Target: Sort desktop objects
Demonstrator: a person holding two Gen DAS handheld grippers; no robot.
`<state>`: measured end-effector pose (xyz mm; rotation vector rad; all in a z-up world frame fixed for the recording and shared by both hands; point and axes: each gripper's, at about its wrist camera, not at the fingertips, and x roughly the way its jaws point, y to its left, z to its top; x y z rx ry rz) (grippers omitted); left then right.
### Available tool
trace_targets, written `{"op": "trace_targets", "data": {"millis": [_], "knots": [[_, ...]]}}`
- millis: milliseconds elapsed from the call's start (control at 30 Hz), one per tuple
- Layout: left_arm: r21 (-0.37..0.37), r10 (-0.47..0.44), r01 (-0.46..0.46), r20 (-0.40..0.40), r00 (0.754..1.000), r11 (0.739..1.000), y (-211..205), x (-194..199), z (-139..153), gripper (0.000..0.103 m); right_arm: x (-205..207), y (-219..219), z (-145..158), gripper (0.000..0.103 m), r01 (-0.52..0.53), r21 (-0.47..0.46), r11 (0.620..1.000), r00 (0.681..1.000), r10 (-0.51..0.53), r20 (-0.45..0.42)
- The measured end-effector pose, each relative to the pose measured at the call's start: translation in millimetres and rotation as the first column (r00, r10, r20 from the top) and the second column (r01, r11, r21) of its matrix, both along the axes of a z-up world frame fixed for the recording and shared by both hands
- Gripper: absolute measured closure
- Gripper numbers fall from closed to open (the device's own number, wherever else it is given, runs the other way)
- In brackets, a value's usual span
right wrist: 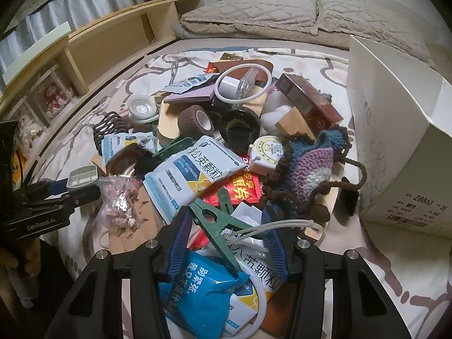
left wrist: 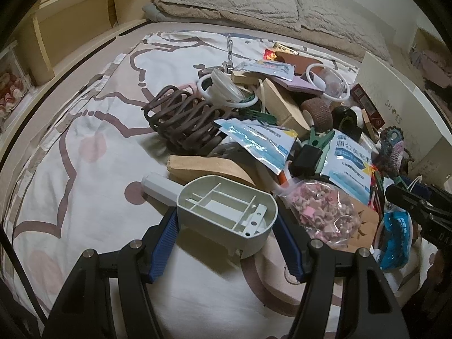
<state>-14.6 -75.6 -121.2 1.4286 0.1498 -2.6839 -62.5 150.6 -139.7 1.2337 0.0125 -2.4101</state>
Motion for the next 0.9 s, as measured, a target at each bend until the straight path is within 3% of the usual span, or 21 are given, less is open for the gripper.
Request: {"op": "trace_targets", "data": {"millis": [567,900], "knots": [[0.016,0.057,-0.056,-0.064,0.996,0.998,-12,5,10,0.037,5,8,13,0.051,0.037,-0.044,0.998,0.998,-0.039,-0.044],[-0.013,0.022,-0.022,0.055,0.998,1.0,-2,-4,-10,0.037,5,4,10,0.051,0.022,-0.033,0.999,0.999,-0.023,-0.026]]}}
